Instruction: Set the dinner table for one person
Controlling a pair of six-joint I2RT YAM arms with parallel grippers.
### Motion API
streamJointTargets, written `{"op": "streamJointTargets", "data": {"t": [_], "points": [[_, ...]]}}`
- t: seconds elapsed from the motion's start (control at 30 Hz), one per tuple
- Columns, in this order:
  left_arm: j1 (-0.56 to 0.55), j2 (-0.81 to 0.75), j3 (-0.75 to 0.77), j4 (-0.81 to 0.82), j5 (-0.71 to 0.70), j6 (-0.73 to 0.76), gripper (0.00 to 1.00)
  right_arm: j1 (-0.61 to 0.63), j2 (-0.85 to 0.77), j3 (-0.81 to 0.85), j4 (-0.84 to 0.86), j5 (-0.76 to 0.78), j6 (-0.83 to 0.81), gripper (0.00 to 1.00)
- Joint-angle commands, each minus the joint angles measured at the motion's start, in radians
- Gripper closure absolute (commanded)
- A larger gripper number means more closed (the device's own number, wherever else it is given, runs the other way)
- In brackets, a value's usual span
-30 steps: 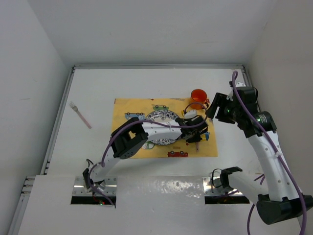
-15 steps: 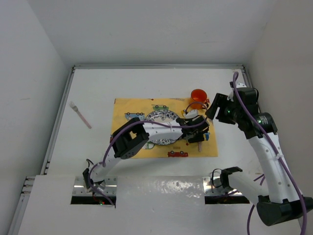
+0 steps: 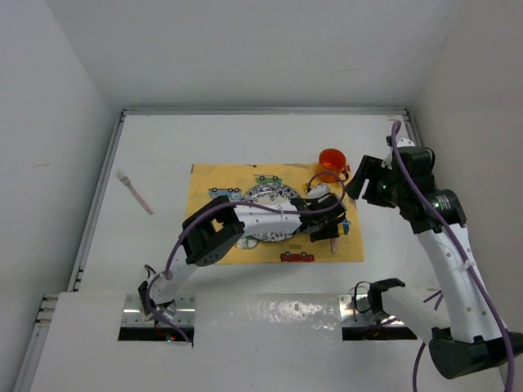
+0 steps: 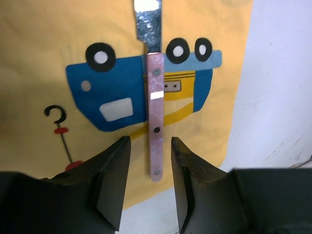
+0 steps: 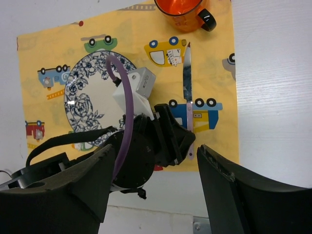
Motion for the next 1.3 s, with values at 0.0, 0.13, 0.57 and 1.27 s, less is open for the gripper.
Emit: {"op": "streamJointTargets", "data": {"t": [0.0,0.13,0.57,1.27], "points": [[-0.008,-0.118,-0.018,-0.018,-0.007,0.039,0.62,0.005,-0.016,0.055,0.001,0.028,-0.012,0.32],[0.021,-0.243,-0.079,-0.11,-0.092,0.096,0.58,0.005,-0.015,0.067,0.003,0.039,-0.018,0.32],[0.732,-0.873,-0.506,-0.303,-0.211,0.364,0.44,0.005,-0.004,0.01,0.023,-0.026,-0.031,0.31],[1.411,-0.398,-0.463,-0.188,-0.039,0.686,0.49,0.005,0.005,-0.077,0.078,-0.08,-0.058,0.31]]}}
